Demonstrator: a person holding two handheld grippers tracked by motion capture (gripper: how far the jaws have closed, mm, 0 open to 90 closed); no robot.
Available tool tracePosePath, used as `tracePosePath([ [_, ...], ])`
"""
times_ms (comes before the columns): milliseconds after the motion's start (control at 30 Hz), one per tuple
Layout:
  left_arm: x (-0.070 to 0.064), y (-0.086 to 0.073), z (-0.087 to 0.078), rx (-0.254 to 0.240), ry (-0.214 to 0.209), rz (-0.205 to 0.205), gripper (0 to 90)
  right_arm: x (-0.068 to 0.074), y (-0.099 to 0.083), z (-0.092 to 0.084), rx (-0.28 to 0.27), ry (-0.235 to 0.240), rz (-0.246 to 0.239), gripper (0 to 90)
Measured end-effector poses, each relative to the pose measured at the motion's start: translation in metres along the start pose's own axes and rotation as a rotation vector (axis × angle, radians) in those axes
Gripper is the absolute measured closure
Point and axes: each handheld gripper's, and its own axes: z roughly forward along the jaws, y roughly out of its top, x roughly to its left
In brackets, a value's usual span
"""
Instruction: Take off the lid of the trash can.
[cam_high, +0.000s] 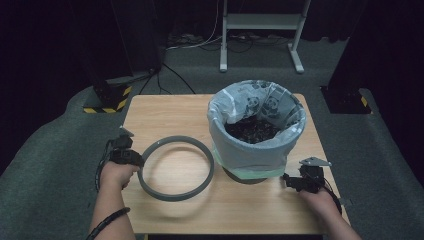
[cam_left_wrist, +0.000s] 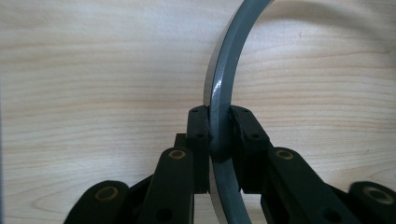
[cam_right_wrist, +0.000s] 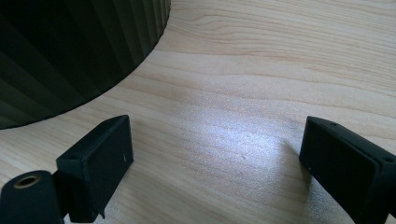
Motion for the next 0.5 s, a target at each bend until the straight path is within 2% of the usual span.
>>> tracePosePath([
  [133,-0.006,-0.002,0.009,0.011,0.0,0.027,78.1,0.0,-0.001,0.0,-0.002,-0.003,-0.001,9.3],
  [200,-0.008,-0.002,0.014,0.008,-0.004,0.019,78.1,0.0,-0.001,0.0,-0.001,-0.001,0.002,9.3],
  [300,-0.009,-0.004,0.02,0.018,-0.002,0.029,78.1,0.0,-0.001,0.0,-0.002,-0.002,0.0,9.3],
  [500,-0.01,-0.008,0.035,0.026,0.01,0.007,78.1,0.0,-0.001,0.0,-0.001,0.001,0.0,9.3],
])
